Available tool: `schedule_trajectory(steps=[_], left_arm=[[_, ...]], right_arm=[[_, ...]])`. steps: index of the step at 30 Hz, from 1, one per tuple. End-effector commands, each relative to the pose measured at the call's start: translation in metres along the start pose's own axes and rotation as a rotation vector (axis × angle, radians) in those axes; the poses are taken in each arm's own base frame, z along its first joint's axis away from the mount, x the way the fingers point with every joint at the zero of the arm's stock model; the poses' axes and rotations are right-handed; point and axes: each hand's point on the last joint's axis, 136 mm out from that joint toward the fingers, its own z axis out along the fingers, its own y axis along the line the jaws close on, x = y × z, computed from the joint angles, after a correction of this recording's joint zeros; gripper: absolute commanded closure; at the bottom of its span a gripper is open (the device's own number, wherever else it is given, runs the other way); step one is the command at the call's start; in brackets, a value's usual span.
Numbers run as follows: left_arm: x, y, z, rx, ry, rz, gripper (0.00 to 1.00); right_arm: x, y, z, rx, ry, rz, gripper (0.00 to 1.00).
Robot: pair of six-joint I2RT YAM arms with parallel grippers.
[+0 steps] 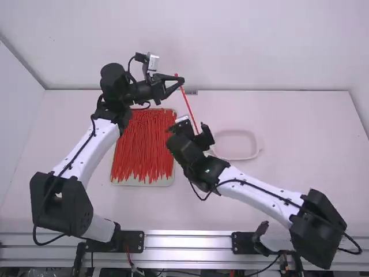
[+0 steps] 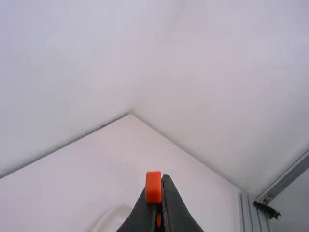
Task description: Fasten the cable tie
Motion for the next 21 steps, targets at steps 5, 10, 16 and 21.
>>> schedule_trajectory(steps=[5,10,16,21], left_arm=[[-0.008,-0.008,-0.017,0.067,0.019,0.057,0.98],[-0.007,-0.017,-0.019,0.12,0.034,0.081,0.98],[-0.005,-0.04,-0.021,0.232,0.06,0.152,0.98],[-0.003,-0.052,-0.024,0.295,0.08,0.174,0.98]], right_arm=[[-0.053,-0.001,-0.04,-0.27,-0.132,0.024,0.02],[-0.069,-0.016,-0.056,-0.417,-0.185,0.076,0.02],[-0.086,-0.037,-0.069,-0.642,-0.272,0.138,0.02],[-0.096,-0.04,-0.084,-0.842,-0.353,0.133,0.02]])
